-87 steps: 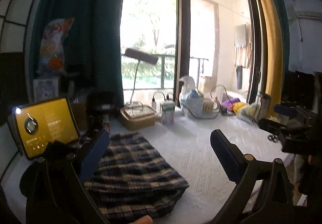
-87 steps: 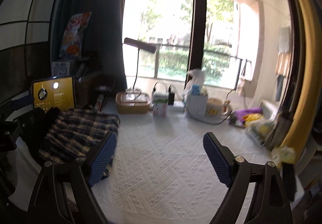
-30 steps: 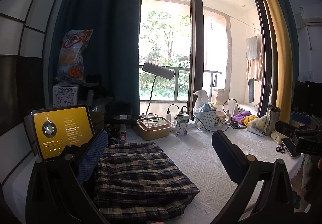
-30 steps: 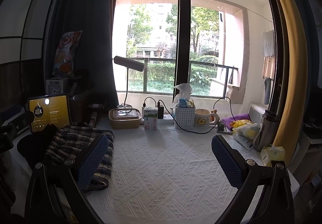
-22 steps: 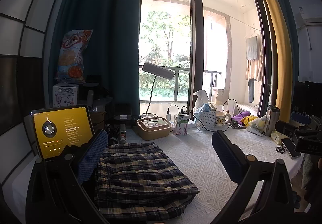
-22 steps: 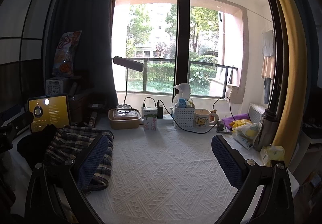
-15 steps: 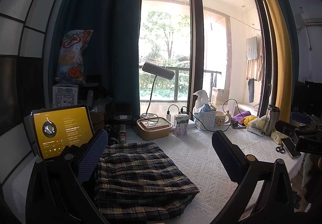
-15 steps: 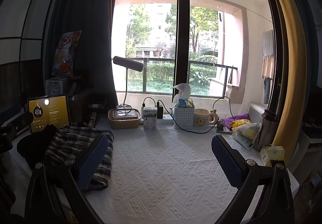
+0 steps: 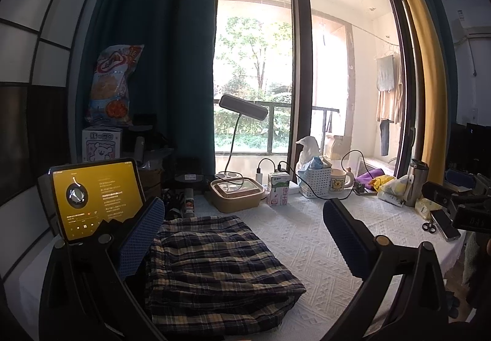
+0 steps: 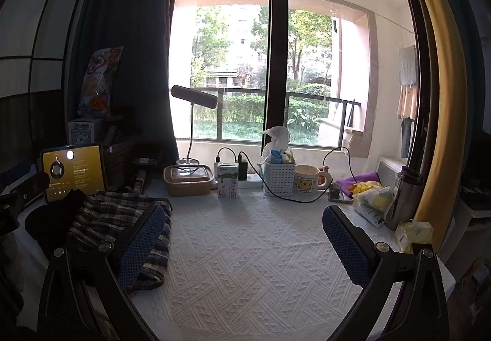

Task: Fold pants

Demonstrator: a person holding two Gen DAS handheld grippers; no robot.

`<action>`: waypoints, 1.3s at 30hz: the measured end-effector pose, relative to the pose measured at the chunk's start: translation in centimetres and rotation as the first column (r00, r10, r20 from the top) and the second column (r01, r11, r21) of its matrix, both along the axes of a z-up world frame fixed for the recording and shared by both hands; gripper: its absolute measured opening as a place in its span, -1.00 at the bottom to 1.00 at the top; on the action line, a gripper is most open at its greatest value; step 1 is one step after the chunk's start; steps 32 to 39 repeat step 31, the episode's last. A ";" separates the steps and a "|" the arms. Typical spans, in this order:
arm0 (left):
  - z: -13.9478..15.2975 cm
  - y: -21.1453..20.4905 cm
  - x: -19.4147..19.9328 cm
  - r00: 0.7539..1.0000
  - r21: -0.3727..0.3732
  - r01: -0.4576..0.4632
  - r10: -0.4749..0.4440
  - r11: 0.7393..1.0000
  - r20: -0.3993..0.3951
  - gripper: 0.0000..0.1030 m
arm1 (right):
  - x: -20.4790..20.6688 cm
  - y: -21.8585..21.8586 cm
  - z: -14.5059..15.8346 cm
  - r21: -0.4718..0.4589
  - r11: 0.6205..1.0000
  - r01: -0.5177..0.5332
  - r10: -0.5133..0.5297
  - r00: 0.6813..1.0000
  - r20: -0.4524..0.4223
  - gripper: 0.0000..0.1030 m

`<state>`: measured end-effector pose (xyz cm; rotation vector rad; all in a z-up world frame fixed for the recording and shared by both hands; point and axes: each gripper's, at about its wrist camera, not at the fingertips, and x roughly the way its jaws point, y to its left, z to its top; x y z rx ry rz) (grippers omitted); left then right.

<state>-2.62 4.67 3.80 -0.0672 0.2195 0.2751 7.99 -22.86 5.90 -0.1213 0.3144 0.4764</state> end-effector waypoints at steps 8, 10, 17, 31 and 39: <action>-0.1 0.2 0.0 1.000 0.000 -0.006 0.006 1.000 0.000 0.98 | -0.1 -0.1 0.1 -0.004 1.000 0.010 -0.010 1.000 0.005 1.00; -0.1 0.2 0.0 1.000 0.001 -0.006 0.006 1.000 0.003 0.98 | -0.1 -0.1 0.1 -0.006 1.000 0.009 -0.009 1.000 0.005 1.00; -0.2 0.0 0.0 1.000 0.005 0.000 0.000 1.000 0.000 0.98 | -0.1 -0.1 0.1 -0.006 1.000 0.010 -0.010 1.000 0.006 1.00; -0.5 0.1 -0.2 0.999 -0.003 0.039 -0.039 0.999 0.013 0.98 | -0.2 0.4 -0.1 -0.013 1.000 0.011 -0.011 1.000 0.006 1.00; -0.5 0.1 -0.2 0.999 -0.003 0.039 -0.039 0.999 0.013 0.98 | -0.2 0.4 -0.1 -0.013 1.000 0.011 -0.011 1.000 0.006 1.00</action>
